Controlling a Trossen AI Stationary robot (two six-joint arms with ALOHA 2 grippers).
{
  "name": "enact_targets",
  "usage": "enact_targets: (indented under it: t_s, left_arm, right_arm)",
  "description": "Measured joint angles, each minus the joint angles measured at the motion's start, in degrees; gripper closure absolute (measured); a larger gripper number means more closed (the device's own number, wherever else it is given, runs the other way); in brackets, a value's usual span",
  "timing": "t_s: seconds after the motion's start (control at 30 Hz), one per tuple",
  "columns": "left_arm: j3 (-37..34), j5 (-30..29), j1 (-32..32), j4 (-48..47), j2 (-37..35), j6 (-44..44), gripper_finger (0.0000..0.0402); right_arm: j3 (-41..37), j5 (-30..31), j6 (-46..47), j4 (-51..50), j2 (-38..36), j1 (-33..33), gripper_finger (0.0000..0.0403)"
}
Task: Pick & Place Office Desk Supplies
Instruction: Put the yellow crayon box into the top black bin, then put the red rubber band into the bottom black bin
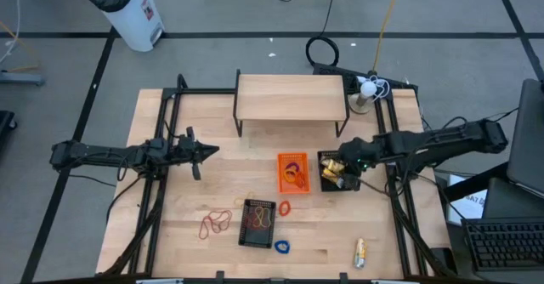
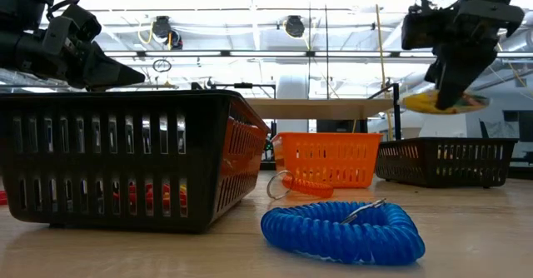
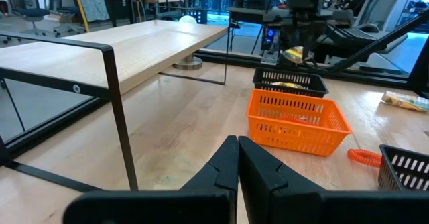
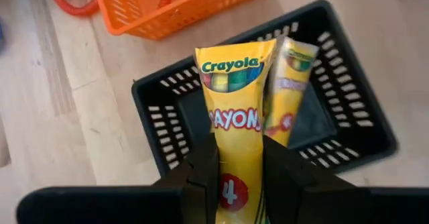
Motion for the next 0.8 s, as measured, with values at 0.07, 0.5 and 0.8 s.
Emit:
enact_targets:
  t_s: [0.07,0.5,0.8]
  left_arm:
    - [0.0,-0.01,0.02,0.02,0.0,0.0,0.0392]
    - [0.0,0.06,0.0,0.04,0.02,-0.13,0.0392]
    - [0.0,0.08,0.02,0.04,0.02,-0.2,0.0392]
  right_arm:
    - [-0.01,1.69,0.55,1.24,1.98,1.45,0.0328]
    - [-4.84,2.61,1.04,8.21,10.43,4.53,0.0316]
    - [-5.16,2.22,1.04,7.97,7.8,4.35,0.0216]
